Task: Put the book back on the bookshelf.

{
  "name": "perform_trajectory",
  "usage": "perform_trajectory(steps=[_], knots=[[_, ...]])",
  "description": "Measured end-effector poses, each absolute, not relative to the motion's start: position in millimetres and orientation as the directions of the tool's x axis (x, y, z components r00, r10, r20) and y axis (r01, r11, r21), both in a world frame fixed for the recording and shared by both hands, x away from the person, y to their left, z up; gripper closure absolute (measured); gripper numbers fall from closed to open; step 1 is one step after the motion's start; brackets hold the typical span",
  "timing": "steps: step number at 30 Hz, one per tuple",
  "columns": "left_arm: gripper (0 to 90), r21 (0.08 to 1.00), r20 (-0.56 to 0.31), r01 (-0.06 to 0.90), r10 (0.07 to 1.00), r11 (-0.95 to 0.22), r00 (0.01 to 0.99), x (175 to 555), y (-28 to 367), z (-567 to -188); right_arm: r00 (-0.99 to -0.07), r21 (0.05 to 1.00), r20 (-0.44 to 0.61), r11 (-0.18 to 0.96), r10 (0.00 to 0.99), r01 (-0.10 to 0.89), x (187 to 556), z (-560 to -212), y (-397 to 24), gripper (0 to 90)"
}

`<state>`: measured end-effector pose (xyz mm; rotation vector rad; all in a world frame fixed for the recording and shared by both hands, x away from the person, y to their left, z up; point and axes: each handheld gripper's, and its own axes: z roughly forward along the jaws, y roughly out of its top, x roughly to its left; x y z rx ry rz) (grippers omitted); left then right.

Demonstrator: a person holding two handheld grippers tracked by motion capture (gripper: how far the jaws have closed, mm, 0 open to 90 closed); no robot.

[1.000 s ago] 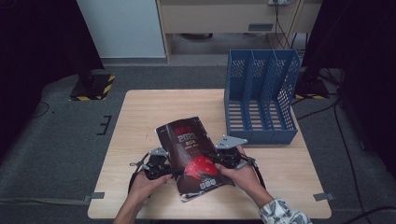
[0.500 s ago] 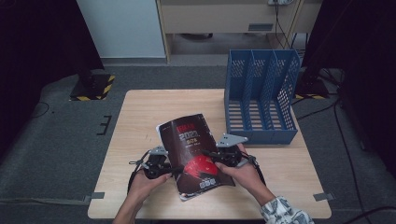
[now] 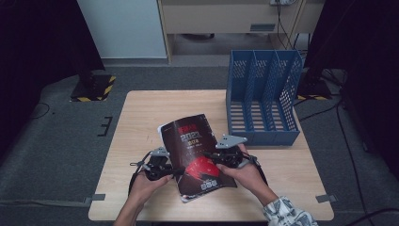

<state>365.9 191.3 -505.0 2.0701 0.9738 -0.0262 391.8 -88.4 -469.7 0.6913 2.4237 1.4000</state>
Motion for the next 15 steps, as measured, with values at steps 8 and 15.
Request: perform_trajectory(steps=[8,15], knots=[[73.6,0.681,-0.332,0.639,0.628,-0.357,0.704,366,195,-499,-0.851,0.866,0.031,0.411,0.524,0.285,393,-465,-90,79.5],[75.7,0.695,-0.316,0.628,0.636,-0.350,0.704,368,200,-492,-0.857,0.865,0.012,0.424,0.515,0.268,395,-458,-87,79.4]])
